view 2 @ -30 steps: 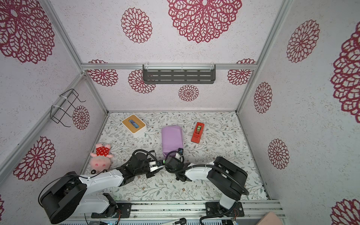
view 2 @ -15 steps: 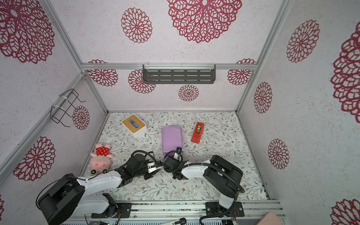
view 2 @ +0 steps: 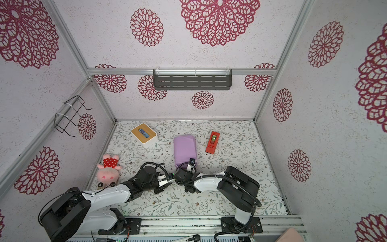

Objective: Wrap a gift box in wrapping paper
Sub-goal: Fifth fold the wrapping paper around the gift box.

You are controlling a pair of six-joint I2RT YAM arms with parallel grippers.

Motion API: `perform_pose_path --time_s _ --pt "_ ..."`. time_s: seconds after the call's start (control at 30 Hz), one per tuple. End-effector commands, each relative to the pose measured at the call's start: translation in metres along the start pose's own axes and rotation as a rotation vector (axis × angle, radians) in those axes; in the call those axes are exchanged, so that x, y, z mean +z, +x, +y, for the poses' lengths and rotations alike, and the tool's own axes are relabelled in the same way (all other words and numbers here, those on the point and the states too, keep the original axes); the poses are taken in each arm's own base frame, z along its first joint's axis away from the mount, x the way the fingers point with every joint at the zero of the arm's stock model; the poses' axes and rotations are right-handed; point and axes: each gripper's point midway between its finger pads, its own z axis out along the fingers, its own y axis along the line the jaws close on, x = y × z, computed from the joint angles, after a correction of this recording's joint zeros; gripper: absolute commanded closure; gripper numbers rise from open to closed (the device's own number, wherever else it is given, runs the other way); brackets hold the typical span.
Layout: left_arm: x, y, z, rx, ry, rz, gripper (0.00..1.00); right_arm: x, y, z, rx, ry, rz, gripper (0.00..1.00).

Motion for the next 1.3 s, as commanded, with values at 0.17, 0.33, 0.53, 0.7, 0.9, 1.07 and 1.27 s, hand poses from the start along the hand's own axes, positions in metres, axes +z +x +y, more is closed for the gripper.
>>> perform_pose_path --time_s 0.17,0.33,0.53,0.7,0.9,1.07,1.27 --pt "-0.008 -0.055 0.015 0.055 -0.037 -0.195 0.67 0.003 0.033 -0.016 -0.113 0.072 0.077 0.94" --pt "-0.007 -0.053 0.012 0.068 -0.027 -0.191 0.67 -0.001 0.024 -0.008 -0.096 0.045 0.052 1.00" --pt "-0.001 -0.054 0.011 0.117 -0.022 -0.196 0.66 -0.010 0.009 -0.001 -0.039 -0.017 0.026 1.00" --pt "0.006 -0.057 0.011 0.169 -0.016 -0.212 0.66 -0.013 0.005 -0.001 0.039 -0.070 0.031 1.00" --pt "0.016 -0.057 0.007 0.235 0.004 -0.231 0.67 -0.016 0.000 -0.003 0.121 -0.124 0.035 1.00" --pt "0.028 -0.055 0.007 0.280 0.015 -0.229 0.67 -0.018 -0.004 -0.005 0.165 -0.150 0.032 1.00" --pt "0.041 -0.055 0.006 0.344 0.031 -0.236 0.67 -0.020 -0.006 -0.008 0.219 -0.179 0.033 1.00"
